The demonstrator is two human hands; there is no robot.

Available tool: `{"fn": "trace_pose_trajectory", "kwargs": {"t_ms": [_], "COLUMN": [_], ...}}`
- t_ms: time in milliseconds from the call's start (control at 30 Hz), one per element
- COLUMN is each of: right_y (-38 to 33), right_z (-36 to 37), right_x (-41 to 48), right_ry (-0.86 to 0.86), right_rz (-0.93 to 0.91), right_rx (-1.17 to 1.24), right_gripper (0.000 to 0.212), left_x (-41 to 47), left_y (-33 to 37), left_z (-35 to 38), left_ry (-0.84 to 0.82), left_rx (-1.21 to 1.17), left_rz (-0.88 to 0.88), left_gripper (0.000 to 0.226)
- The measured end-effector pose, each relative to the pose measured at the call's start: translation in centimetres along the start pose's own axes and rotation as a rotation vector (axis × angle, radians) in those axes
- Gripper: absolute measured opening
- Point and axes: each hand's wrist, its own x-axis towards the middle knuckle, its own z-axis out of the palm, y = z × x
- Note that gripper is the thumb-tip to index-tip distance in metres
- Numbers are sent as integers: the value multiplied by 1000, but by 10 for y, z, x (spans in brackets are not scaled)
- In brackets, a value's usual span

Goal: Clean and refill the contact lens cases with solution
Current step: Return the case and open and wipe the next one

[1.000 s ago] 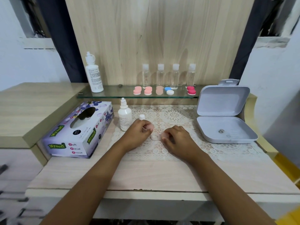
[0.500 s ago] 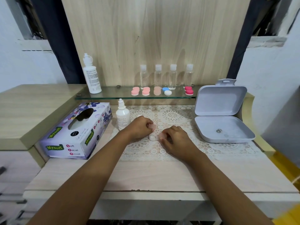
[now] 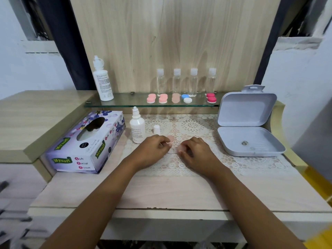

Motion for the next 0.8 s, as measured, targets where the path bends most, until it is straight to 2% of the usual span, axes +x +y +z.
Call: {"fn": "trace_pose_trajectory", "kwargs": {"t_ms": [100,233,333,667,800], "right_y": [-1,0,0,0,0], "right_z": [-1,-1,-3,-4,-4], "right_x": [0,0,1,3,2], "right_ry": [-7,-6,-3,-25,-18], "right_rz": [0,-13,-21,-71,-99], "right_rx": [0,24,47,65,68], "right_gripper": [35,24,30,28,40], "left_x": [-5,-5,-4,-4,-5], "left_y": [-4,-8,-8,-10,-10], "left_z": [4,12,15,17,17], "left_ry": [-11,68,93,126,134], "left_rx": [23,0,-17,-27,-55], "left_rz": [22,47,66,89,84], "left_gripper": [38,30,27,29,29]}}
